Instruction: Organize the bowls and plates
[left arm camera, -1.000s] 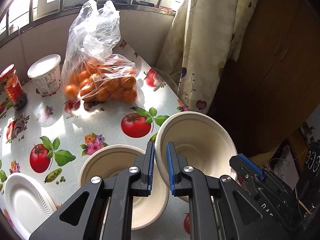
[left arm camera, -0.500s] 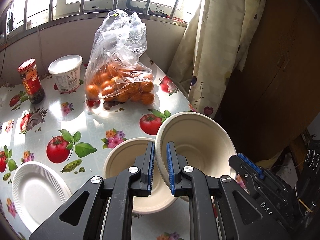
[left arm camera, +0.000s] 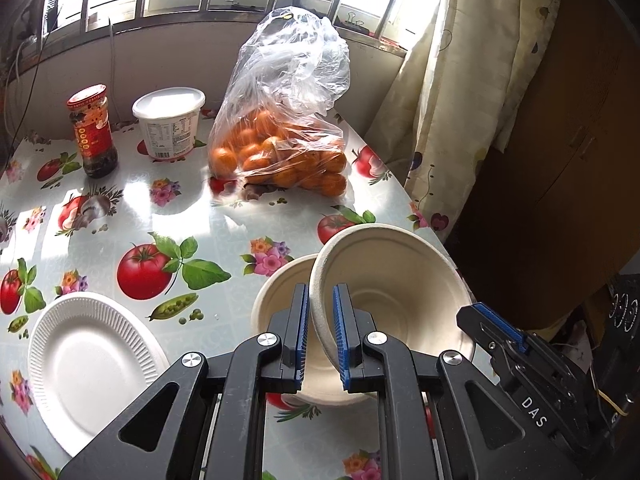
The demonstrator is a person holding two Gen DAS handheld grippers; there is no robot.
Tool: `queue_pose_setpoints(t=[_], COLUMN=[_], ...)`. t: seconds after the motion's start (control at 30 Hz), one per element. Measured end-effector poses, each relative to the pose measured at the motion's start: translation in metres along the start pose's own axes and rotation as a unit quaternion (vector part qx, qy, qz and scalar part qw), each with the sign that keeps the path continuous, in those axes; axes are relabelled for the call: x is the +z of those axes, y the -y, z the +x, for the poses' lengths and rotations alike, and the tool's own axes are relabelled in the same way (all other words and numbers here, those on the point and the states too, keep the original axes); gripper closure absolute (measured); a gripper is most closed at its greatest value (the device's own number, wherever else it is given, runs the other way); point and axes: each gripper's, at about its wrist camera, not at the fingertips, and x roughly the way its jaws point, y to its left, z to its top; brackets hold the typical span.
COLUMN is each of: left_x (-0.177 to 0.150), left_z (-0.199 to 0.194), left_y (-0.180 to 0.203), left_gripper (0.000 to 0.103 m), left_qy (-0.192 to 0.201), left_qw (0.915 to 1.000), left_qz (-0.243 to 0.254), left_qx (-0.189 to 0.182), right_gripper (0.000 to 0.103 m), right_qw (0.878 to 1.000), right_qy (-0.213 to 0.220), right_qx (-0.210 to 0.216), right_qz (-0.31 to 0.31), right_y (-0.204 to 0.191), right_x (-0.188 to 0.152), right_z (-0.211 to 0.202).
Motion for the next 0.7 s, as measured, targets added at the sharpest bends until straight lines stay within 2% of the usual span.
queue_pose_setpoints(t=[0.3, 0.7], left_x=[-0.009, -0.018], left_z=[0.006, 0.018], left_y=[-0.021, -0.032], left_gripper=[0.090, 0.090], left_qy=[-0.006, -0.016], left_qw=[0.9996, 0.9991], left_qz=[-0.024, -0.031], left_qx=[0.011, 0.022], right_gripper=[0.087, 0.087], right_qw=[1.000, 0.999], right_qy=[-0.014, -0.035], right_qx=[0.006, 0.005], right_qz=[-0.016, -0.027], right_y=[-0.013, -0.015], right_x=[-0.003, -0.007], right_z=[0.016, 0.037])
